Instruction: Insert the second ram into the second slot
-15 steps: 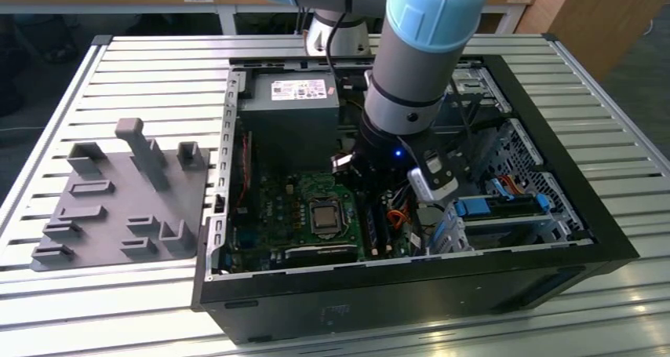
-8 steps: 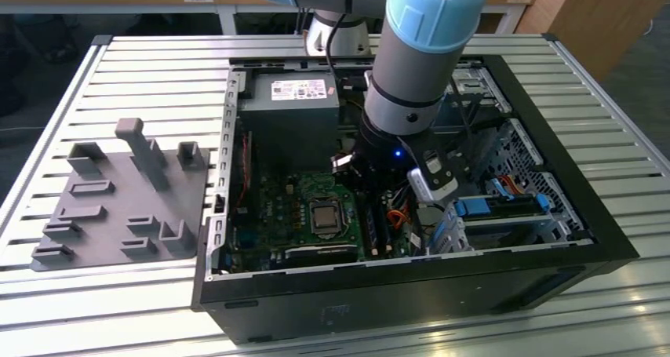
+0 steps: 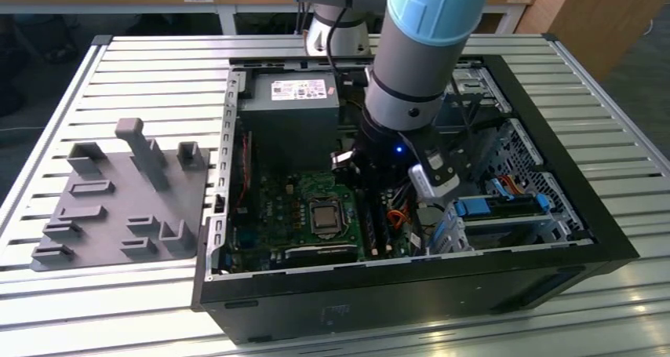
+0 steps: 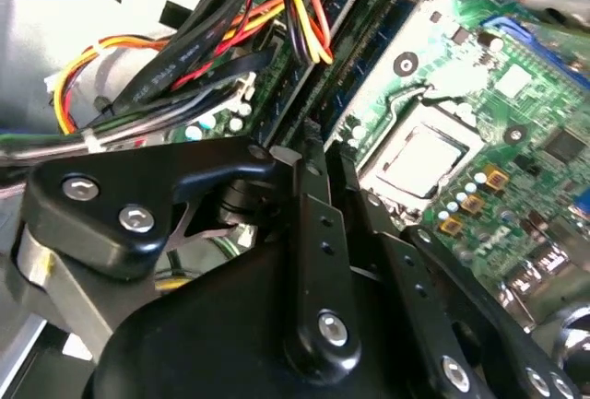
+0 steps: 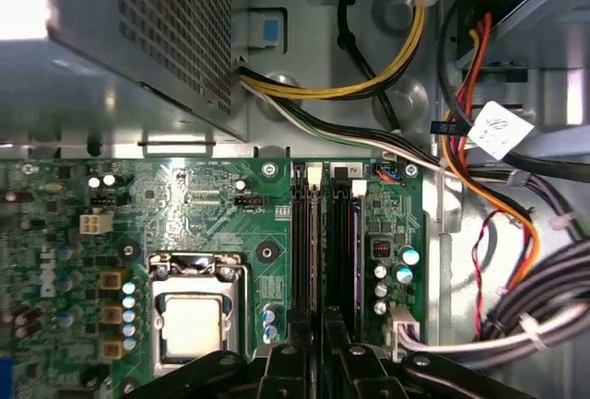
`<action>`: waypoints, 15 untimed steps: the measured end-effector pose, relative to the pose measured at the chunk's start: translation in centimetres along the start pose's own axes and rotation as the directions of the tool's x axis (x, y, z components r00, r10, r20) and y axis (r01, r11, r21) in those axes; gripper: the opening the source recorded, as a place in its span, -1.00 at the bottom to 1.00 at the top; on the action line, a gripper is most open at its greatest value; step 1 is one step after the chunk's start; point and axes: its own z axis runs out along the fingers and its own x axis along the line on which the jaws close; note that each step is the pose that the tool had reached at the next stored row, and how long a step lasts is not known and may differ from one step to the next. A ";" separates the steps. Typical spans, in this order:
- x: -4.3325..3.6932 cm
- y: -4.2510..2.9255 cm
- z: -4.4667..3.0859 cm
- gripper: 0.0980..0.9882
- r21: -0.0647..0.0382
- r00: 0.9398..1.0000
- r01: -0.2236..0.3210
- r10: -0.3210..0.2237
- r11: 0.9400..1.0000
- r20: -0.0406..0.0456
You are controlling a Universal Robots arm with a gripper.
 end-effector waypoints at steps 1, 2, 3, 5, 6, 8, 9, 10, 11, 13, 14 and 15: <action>0.02 0.01 -0.37 -0.74 0.000 1.000 0.000 0.000 1.000 0.000; 0.04 0.01 -0.70 -0.74 0.000 1.000 0.000 0.000 1.000 0.000; 0.06 0.01 -1.00 -0.74 0.000 1.000 0.000 0.000 1.000 -0.001; 0.09 0.01 -1.55 -0.74 0.000 1.000 0.000 0.000 1.000 -0.002; 0.10 0.01 -1.68 -0.74 0.000 1.000 0.000 0.000 1.000 -0.002; 0.10 0.02 -1.67 -0.77 0.000 1.000 0.000 0.000 1.000 -0.002; 0.10 0.02 -1.68 -0.92 0.000 1.000 0.000 0.000 1.000 -0.002; 0.10 0.02 -1.69 -0.92 0.000 1.000 0.000 0.000 1.000 -0.002; 0.09 0.02 -1.67 -0.98 0.000 1.000 0.000 0.000 1.000 -0.002; 0.08 0.01 -1.53 -0.98 0.000 1.000 0.000 0.000 1.000 -0.001; 0.08 0.02 -1.45 -0.98 0.000 1.000 0.000 0.000 1.000 0.000; 0.08 0.02 -1.37 -0.98 0.000 1.000 0.000 0.000 1.000 0.000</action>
